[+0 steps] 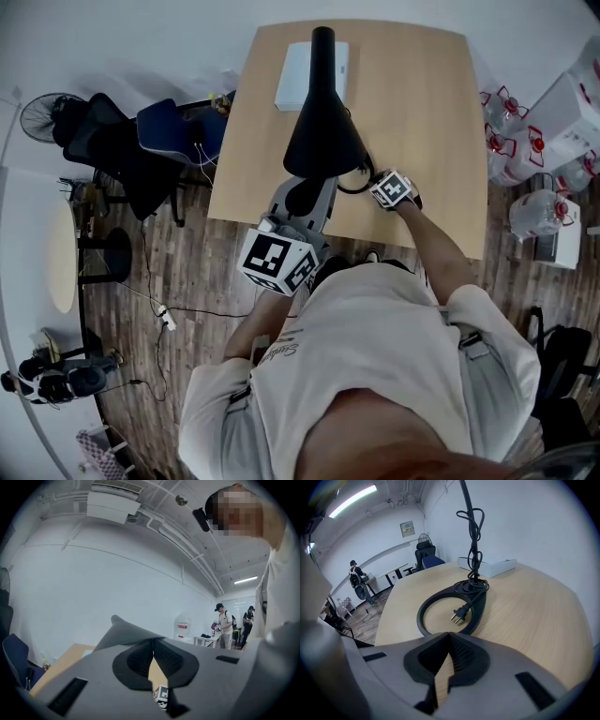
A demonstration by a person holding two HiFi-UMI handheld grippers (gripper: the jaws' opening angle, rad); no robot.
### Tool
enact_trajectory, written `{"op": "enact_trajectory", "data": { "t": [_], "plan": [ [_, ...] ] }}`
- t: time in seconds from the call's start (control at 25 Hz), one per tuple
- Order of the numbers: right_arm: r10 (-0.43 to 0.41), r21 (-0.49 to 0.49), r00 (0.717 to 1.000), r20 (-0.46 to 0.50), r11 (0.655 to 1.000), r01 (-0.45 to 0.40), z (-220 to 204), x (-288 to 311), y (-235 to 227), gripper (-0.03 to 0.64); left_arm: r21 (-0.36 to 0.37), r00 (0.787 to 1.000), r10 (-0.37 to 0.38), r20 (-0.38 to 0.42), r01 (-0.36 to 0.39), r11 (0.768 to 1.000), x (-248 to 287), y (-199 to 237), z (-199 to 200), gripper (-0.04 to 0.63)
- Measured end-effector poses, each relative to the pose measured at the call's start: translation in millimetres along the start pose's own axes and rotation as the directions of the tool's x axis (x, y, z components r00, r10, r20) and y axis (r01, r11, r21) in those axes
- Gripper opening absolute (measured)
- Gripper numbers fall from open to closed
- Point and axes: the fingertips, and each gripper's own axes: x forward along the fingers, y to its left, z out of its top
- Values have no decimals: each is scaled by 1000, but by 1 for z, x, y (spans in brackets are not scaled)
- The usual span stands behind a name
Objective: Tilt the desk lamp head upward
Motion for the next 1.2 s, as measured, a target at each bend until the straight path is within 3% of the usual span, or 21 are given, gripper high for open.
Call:
{"op": "enact_trajectory", "data": {
  "t": [0.52,1.2],
  "plan": [
    [6,4,1000,1,1000,-6,-2,1,1,-5,8,998,-29,61,29,1000,1,-3,47,15],
    [-5,10,1000,8,1000,5,-2,1,3,-5,14,995,-80,58,80,997,6,-1,87,15]
  ]
}}
